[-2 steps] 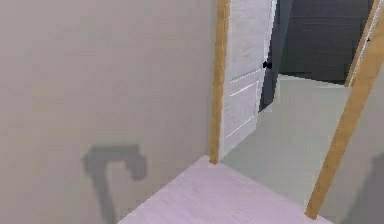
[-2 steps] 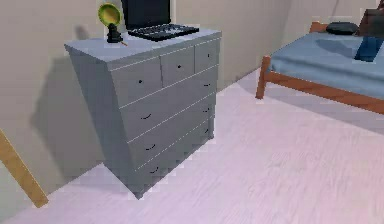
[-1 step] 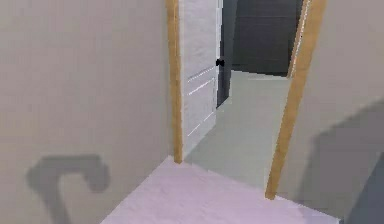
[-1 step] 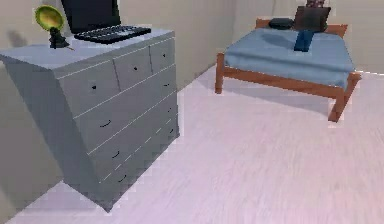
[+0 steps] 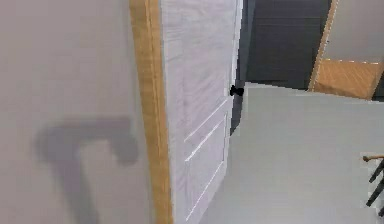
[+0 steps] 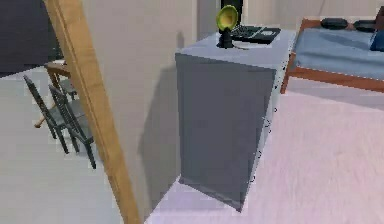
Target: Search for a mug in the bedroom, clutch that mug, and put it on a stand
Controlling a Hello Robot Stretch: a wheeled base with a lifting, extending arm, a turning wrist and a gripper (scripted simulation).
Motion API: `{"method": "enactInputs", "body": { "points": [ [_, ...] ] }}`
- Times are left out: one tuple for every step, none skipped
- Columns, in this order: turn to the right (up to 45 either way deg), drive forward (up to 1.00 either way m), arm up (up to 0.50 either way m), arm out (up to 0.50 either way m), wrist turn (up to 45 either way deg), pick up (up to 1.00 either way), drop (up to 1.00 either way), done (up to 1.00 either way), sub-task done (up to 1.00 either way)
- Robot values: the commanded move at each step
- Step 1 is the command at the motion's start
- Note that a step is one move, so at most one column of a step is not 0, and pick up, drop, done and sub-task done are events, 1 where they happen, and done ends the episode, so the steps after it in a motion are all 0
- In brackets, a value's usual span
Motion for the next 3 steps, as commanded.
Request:
{"method": "enactInputs", "body": {
  "points": [
    [9.0,0.0,0.0,0.0,0.0,0.0,0.0,0.0,0.0],
    [0.0,0.3,0.0,0.0,0.0,0.0,0.0,0.0,0.0],
    [15.0,0.0,0.0,0.0,0.0,0.0,0.0,0.0,0.0]
  ]
}}
